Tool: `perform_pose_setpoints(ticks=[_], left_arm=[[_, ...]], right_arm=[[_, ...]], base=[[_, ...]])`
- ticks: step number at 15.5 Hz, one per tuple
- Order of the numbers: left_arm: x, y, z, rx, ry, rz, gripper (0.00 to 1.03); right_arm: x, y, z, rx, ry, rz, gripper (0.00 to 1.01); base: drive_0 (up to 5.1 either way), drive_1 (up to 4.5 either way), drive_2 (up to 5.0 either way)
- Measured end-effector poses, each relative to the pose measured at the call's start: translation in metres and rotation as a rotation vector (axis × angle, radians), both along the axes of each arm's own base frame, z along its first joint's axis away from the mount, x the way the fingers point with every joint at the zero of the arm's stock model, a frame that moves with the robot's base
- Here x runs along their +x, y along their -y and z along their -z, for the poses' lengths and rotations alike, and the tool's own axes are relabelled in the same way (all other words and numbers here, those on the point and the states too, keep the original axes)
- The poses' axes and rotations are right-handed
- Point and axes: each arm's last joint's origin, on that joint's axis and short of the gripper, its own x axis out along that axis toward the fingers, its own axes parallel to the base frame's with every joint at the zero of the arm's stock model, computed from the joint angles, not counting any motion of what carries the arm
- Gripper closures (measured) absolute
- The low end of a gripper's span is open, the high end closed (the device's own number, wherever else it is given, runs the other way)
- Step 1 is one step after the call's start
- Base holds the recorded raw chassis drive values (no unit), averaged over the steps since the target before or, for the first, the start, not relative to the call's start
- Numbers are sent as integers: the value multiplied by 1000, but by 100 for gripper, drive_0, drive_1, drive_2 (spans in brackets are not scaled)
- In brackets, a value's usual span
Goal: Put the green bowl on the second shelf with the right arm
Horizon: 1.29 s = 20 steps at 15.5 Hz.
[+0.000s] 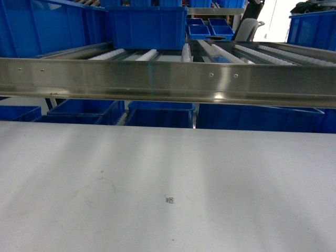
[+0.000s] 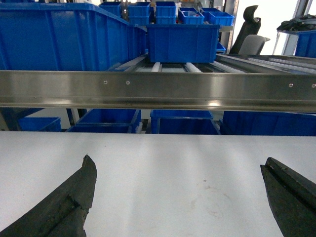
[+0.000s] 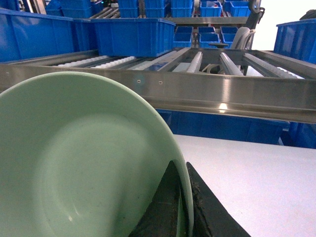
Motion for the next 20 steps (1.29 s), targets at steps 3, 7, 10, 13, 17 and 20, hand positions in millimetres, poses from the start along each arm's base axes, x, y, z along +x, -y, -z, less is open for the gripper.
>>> perform_pose_setpoints(ticks=[3, 7, 10, 13, 17, 20], left_arm=[[0, 0, 0, 0, 0, 0, 5], [0, 0, 0, 0, 0, -1, 5], [0, 0, 0, 0, 0, 0, 5], [0, 0, 0, 0, -1, 0, 5], [0, 0, 0, 0, -1, 0, 5], [0, 0, 0, 0, 1, 0, 5]], right_arm=[[0, 0, 0, 0, -1, 0, 99], [0, 0, 0, 0, -3, 0, 99], [0, 0, 0, 0, -1, 0, 99], [0, 0, 0, 0, -1, 0, 99], [0, 0, 0, 0, 3, 0, 99], [0, 0, 0, 0, 0, 0, 99]], base=[[-468, 265, 265], [-492, 244, 244], [-493, 243, 243], [-498, 238, 238], [-503, 233, 233], [-501, 235, 235]])
